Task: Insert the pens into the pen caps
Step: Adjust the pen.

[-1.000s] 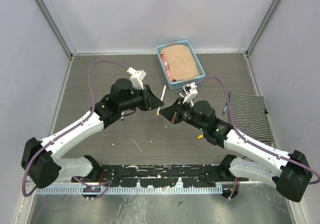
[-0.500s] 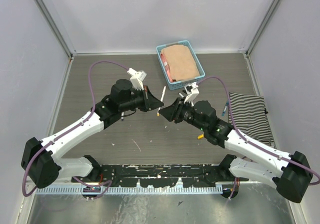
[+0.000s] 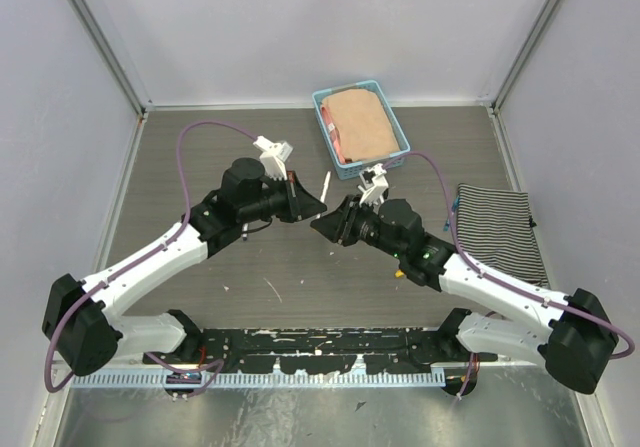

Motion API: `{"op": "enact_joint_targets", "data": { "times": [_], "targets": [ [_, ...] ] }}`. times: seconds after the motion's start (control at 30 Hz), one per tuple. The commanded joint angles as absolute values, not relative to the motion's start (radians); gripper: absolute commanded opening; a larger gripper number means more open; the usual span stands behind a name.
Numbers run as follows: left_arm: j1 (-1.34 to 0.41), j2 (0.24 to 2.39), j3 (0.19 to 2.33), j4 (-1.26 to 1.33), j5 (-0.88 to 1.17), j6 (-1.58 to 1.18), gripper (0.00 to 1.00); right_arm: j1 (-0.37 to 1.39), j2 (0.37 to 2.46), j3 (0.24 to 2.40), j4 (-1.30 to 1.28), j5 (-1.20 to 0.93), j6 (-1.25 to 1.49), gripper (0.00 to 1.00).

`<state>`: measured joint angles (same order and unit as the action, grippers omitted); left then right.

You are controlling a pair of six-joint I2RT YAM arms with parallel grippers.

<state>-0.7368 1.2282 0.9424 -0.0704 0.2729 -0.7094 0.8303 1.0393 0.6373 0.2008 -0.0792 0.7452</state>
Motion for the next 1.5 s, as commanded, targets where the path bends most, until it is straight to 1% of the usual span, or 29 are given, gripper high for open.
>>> {"op": "enact_joint_targets", "data": {
  "times": [0.0,0.1,0.17,0.2,0.23,0.3,0.47,0.5,0.63,0.67,0.7,0.73,0.8,0.83,0.93,1.0,1.1,1.23,1.3,1.4,1.47],
  "targets": [
    [-0.741,1.203,0.949,-0.038,0.273,-0.711,0.0,0.836,1.044,0.69,0.277,-0.099,0.747,0.21],
    [-0.741,1.204,0.948,-0.04,0.272,-0.708,0.01,0.837,1.039,0.692,0.279,-0.1,0.745,0.09],
    [-0.741,1.206,0.947,-0.04,0.27,-0.707,0.13,0.838,1.033,0.691,0.278,-0.098,0.745,0.05],
    [-0.741,1.207,0.946,-0.04,0.27,-0.707,0.22,0.838,1.032,0.691,0.279,-0.097,0.744,0.04],
    [-0.741,1.209,0.946,-0.04,0.27,-0.708,0.28,0.838,1.03,0.692,0.278,-0.098,0.743,0.03],
    [-0.741,1.214,0.944,-0.04,0.273,-0.707,0.32,0.838,1.025,0.695,0.273,-0.097,0.742,0.02],
    [-0.741,1.223,0.934,-0.038,0.286,-0.711,0.32,0.838,1.015,0.699,0.268,-0.09,0.741,0.02],
    [-0.742,1.222,0.931,-0.038,0.286,-0.712,0.3,0.838,1.014,0.7,0.267,-0.088,0.741,0.02],
    [-0.742,1.209,0.914,-0.031,0.282,-0.717,0.14,0.838,1.015,0.698,0.258,-0.079,0.739,0.02],
    [-0.742,1.206,0.912,-0.031,0.282,-0.717,0.09,0.838,1.014,0.696,0.258,-0.076,0.739,0.04],
    [-0.742,1.204,0.911,-0.031,0.28,-0.716,0.04,0.838,1.013,0.694,0.257,-0.075,0.739,0.07],
    [-0.742,1.203,0.913,-0.036,0.274,-0.716,0.0,0.838,1.014,0.695,0.251,-0.074,0.736,0.13],
    [-0.742,1.203,0.924,-0.063,0.262,-0.7,0.0,0.838,1.007,0.701,0.226,-0.063,0.725,0.35],
    [-0.742,1.205,0.934,-0.083,0.253,-0.688,0.0,0.838,1.002,0.707,0.203,-0.051,0.715,0.41],
    [-0.742,1.214,0.986,-0.188,0.204,-0.625,0.0,0.838,0.964,0.717,0.115,-0.006,0.683,0.51],
    [-0.74,1.223,1.032,-0.278,0.157,-0.577,0.0,0.838,0.929,0.715,0.042,0.041,0.665,0.61],
    [-0.729,1.236,1.098,-0.416,0.078,-0.505,0.0,0.838,0.88,0.719,-0.116,0.13,0.667,0.64],
    [-0.675,1.256,1.167,-0.544,0.1,-0.421,0.0,0.838,0.859,0.755,-0.399,0.351,0.76,0.65],
    [-0.649,1.261,1.194,-0.603,0.119,-0.381,0.0,0.838,0.878,0.791,-0.558,0.449,0.838,0.65],
    [-0.628,1.259,1.224,-0.676,0.116,-0.326,0.0,0.838,0.914,0.836,-0.813,0.597,1.042,0.65],
    [-0.624,1.252,1.242,-0.716,0.098,-0.29,0.0,0.838,0.923,0.839,-0.895,0.64,1.135,0.65]
  ]
}}
